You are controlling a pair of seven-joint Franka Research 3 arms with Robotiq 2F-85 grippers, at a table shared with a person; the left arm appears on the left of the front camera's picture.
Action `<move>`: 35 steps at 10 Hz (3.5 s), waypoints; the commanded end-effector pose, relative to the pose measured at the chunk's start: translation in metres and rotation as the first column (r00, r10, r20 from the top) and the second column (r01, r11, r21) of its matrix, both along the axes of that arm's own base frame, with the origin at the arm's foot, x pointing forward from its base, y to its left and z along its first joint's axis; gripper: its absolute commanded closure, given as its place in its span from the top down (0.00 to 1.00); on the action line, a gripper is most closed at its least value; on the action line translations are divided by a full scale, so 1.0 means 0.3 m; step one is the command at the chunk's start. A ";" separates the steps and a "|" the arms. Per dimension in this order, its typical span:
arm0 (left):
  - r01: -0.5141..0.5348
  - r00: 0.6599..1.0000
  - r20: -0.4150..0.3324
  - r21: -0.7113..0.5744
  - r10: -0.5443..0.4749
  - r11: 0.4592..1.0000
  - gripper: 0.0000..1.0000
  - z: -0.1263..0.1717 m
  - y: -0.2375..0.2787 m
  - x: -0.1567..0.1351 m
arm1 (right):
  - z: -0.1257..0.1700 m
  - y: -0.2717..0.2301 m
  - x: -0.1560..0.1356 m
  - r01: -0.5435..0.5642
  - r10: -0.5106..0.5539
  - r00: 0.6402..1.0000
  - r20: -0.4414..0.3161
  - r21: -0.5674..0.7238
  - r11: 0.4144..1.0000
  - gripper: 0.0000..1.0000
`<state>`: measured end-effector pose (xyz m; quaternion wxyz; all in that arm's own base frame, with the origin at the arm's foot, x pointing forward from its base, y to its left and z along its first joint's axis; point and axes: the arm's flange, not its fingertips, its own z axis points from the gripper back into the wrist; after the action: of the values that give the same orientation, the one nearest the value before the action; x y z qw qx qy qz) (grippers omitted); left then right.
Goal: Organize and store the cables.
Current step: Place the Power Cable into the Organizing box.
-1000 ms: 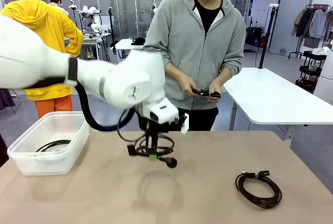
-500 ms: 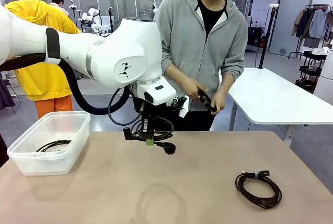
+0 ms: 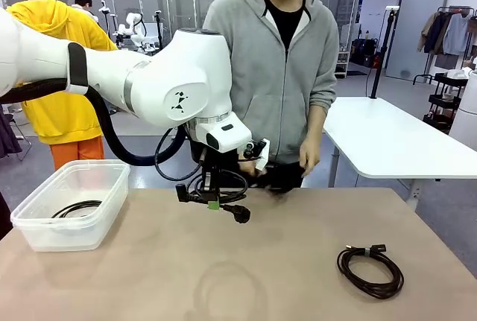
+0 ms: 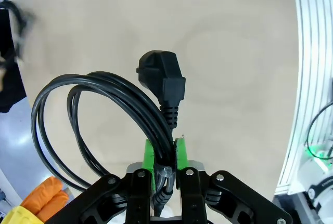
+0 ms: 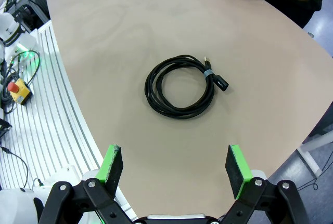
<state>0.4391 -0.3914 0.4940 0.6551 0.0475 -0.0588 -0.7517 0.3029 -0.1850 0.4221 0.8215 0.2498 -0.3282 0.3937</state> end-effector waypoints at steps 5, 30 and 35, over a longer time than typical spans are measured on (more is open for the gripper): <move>0.144 0.984 0.097 0.028 -0.146 0.989 0.19 0.216 0.641 0.139 | -0.001 -0.001 -0.003 -0.008 0.008 1.000 0.022 0.010 1.000 1.00; -0.236 0.971 0.016 -0.070 0.238 0.969 1.00 -0.191 1.331 0.488 | -0.001 -0.001 -0.003 -0.008 0.008 1.000 0.022 0.010 1.000 1.00; -0.218 0.975 0.024 -0.068 0.220 0.974 0.98 -0.208 1.324 0.488 | -0.001 -0.001 -0.003 -0.008 0.008 1.000 0.022 0.010 1.000 1.00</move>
<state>0.5841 0.0025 0.4331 0.7323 0.0414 -0.0861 -0.6742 0.3027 -0.1851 0.4222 0.8218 0.2493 -0.3283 0.3933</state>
